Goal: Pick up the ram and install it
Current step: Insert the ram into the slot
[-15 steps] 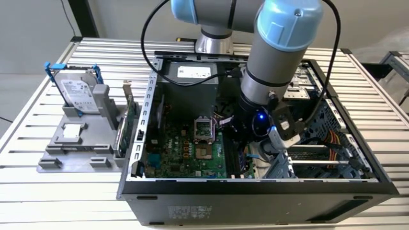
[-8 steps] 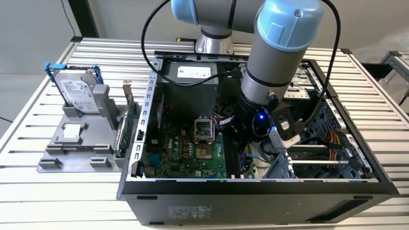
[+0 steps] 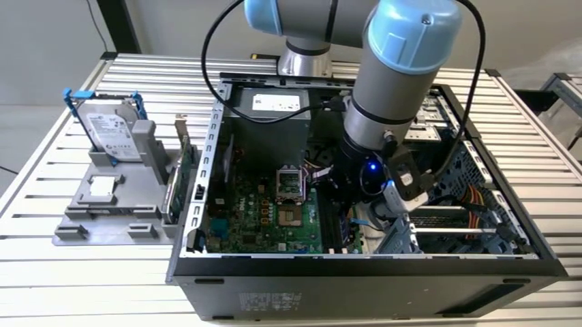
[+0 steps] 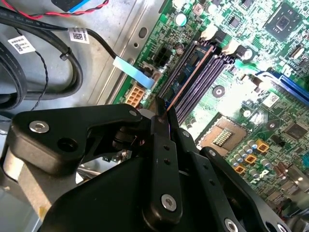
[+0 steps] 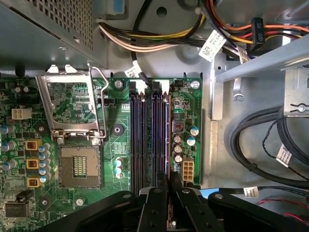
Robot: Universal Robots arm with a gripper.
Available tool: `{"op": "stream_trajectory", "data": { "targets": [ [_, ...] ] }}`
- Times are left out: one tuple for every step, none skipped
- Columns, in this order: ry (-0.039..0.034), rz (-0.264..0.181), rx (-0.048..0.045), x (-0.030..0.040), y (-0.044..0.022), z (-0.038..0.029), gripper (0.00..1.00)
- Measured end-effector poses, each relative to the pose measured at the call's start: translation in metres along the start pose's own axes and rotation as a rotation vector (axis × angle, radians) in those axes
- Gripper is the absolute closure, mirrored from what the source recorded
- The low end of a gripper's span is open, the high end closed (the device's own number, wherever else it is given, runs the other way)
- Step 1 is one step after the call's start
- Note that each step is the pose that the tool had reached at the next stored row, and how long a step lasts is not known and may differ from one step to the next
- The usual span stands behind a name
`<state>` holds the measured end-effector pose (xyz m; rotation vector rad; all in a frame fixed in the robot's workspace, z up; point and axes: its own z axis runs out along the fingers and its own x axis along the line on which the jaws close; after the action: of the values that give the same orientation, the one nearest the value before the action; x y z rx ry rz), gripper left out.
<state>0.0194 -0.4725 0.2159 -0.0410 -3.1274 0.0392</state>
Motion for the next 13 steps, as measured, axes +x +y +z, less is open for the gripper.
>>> {"op": "stream_trajectory", "data": {
  "targets": [
    [0.0002,0.000,0.0000,0.0000,0.0000,0.0000,1.00],
    [0.0003,0.000,0.0000,0.0000,0.0000,0.0000,1.00],
    [0.0004,-0.001,0.0000,-0.0001,0.0000,0.0000,1.00],
    [0.0004,-0.002,0.0001,-0.0001,-0.0001,0.0000,1.00],
    [0.0004,-0.003,0.0001,-0.0001,-0.0001,0.0000,1.00],
    [0.0004,-0.005,0.0002,-0.0001,-0.0001,0.0000,1.00],
    [0.0003,-0.008,0.0002,0.0000,-0.0001,0.0000,1.00],
    [0.0002,-0.013,0.0003,0.0000,-0.0001,0.0000,1.00],
    [0.0000,-0.019,0.0004,0.0001,-0.0001,0.0001,1.00],
    [-0.0001,-0.024,0.0005,0.0003,-0.0002,0.0001,1.00],
    [-0.0002,-0.027,0.0005,0.0004,-0.0001,0.0001,1.00],
    [-0.0002,-0.028,0.0005,0.0005,-0.0001,0.0002,1.00],
    [-0.0003,-0.028,0.0004,0.0005,-0.0001,0.0005,1.00]
  ]
}}
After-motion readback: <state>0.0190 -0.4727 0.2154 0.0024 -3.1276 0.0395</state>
